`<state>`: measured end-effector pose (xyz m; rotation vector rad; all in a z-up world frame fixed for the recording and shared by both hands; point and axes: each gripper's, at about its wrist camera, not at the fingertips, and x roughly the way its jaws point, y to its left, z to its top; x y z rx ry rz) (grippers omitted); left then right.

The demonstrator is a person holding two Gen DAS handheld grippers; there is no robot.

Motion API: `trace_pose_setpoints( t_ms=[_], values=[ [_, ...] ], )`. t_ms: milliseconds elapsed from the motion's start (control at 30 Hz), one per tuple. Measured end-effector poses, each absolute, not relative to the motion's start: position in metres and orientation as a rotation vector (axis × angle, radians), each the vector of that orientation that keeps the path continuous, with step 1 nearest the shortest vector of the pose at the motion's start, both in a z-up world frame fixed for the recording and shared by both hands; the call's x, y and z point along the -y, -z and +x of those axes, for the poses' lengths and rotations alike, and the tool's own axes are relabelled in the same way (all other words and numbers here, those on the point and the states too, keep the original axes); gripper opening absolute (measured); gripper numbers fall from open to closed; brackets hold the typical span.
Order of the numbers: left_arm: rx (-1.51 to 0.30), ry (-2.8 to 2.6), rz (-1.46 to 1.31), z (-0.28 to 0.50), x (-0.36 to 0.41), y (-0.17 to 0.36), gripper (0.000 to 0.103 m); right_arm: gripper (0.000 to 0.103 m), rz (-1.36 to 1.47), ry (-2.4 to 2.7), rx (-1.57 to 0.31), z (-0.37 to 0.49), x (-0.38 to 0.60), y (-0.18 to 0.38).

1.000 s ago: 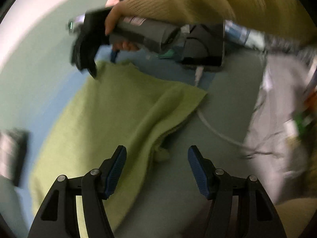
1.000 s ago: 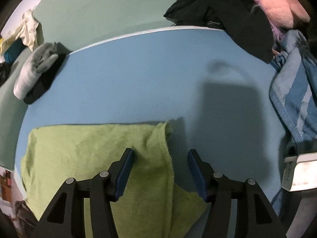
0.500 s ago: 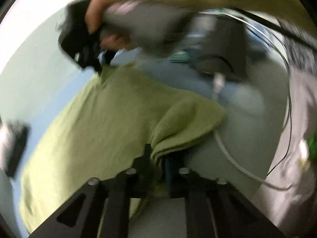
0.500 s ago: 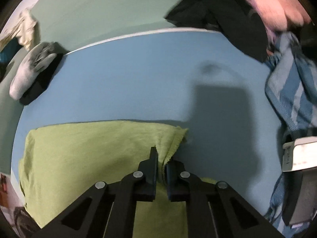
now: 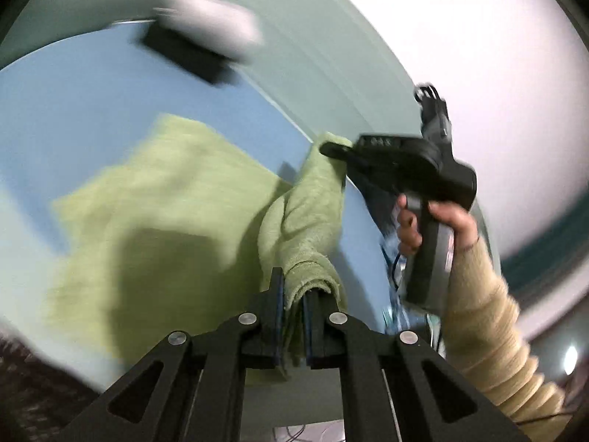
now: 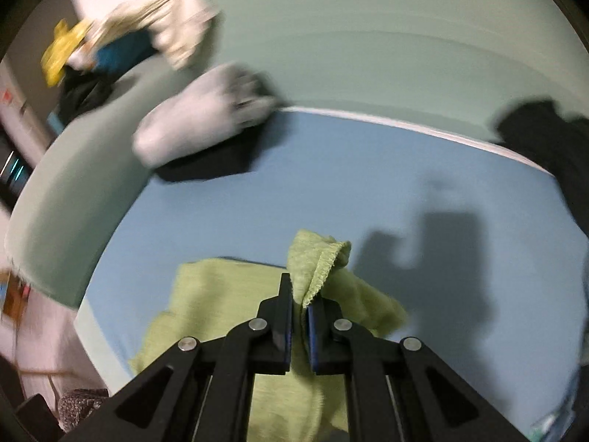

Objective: Fold clothes

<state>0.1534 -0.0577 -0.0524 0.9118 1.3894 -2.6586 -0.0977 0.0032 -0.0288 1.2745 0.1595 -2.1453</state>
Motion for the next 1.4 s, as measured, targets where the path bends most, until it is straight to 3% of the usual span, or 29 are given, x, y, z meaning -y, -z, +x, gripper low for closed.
trace_pose_setpoints(
  t_ms=[167, 367, 467, 500, 533, 600, 633, 667, 700, 867, 933, 1033, 1233, 1267, 1400],
  values=[
    [-1.532, 2.449, 0.861, 0.204, 0.106, 0.071, 0.008, 0.006, 1.322, 2.027, -0.229, -0.078, 0.089, 0.062],
    [-1.606, 2.359, 0.837, 0.223, 0.107, 0.085, 0.008, 0.006, 1.394, 1.978, -0.209, -0.074, 0.136, 0.081],
    [-1.634, 2.288, 0.850, 0.226, 0.111, 0.092, 0.008, 0.022, 1.435, 1.950, -0.146, -0.078, 0.138, 0.086],
    [-1.651, 2.257, 0.857, 0.223, 0.111, 0.096, 0.008, 0.046, 1.451, 1.932, -0.093, -0.082, 0.133, 0.085],
    [-1.670, 2.224, 0.858, 0.221, 0.111, 0.100, 0.012, 0.056, 1.453, 1.929, -0.011, -0.086, 0.122, 0.079],
    [-1.718, 2.148, 0.835, 0.216, 0.119, 0.108, 0.026, 0.055, 1.407, 1.933, 0.114, -0.088, 0.092, 0.064],
    [-1.738, 2.123, 0.806, 0.217, 0.123, 0.109, 0.047, 0.056, 1.372, 1.943, 0.158, -0.087, 0.072, 0.055],
    [-1.750, 2.122, 0.747, 0.223, 0.129, 0.104, 0.061, 0.057, 1.343, 1.971, 0.168, -0.085, 0.055, 0.048],
    [-1.742, 2.121, 0.692, 0.229, 0.135, 0.098, 0.067, 0.059, 1.322, 2.005, 0.162, -0.081, 0.040, 0.043],
    [-1.509, 2.199, 0.567, 0.233, 0.149, 0.056, 0.070, 0.062, 1.337, 2.141, -0.034, -0.069, -0.024, 0.060],
    [-1.435, 2.304, 0.626, 0.218, 0.144, 0.048, 0.070, 0.059, 1.394, 2.122, -0.016, -0.073, -0.037, 0.076],
    [-1.334, 2.473, 0.774, 0.182, 0.116, 0.036, 0.070, 0.051, 1.439, 2.056, 0.080, -0.080, -0.040, 0.100],
    [-0.884, 2.645, 1.268, 0.106, 0.024, 0.049, 0.070, 0.051, 1.436, 1.957, 0.081, -0.102, -0.013, 0.129],
    [-0.755, 2.668, 1.340, 0.095, 0.005, 0.051, 0.070, 0.051, 1.417, 1.955, 0.054, -0.101, -0.009, 0.130],
    [0.064, 2.765, 1.403, 0.069, -0.089, 0.063, 0.070, 0.045, 1.397, 1.937, -0.006, -0.109, -0.004, 0.134]
  ],
)
